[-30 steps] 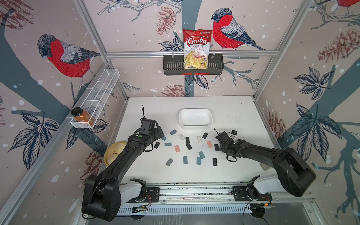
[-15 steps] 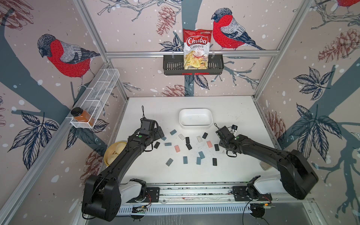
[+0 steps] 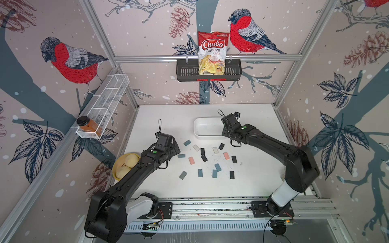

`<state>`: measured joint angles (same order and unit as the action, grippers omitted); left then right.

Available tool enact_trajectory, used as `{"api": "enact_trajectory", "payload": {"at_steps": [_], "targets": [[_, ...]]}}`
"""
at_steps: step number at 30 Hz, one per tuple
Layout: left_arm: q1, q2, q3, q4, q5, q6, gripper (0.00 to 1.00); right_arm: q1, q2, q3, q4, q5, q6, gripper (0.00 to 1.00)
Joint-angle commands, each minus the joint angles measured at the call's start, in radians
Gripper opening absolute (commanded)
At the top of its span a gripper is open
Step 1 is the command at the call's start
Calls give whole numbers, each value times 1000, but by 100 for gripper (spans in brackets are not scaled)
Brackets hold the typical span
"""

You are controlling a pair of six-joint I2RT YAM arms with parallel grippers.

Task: Put the eraser in the storage box
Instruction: Place the eraser in the storage box.

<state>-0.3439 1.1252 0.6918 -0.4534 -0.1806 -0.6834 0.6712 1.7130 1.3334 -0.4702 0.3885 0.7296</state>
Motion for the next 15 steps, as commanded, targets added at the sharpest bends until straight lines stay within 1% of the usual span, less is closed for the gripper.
{"api": "enact_trajectory", "payload": {"at_steps": [1, 9, 15], "targets": [[-4, -24, -32, 8, -12, -51, 99, -3, 87, 93, -22, -44, -64, 44], [-9, -41, -72, 8, -83, -77, 98, -34, 270, 256, -35, -89, -126, 46], [-9, -6, -95, 55, -76, -65, 98, -39, 338, 330, -62, -93, -160, 51]]}}
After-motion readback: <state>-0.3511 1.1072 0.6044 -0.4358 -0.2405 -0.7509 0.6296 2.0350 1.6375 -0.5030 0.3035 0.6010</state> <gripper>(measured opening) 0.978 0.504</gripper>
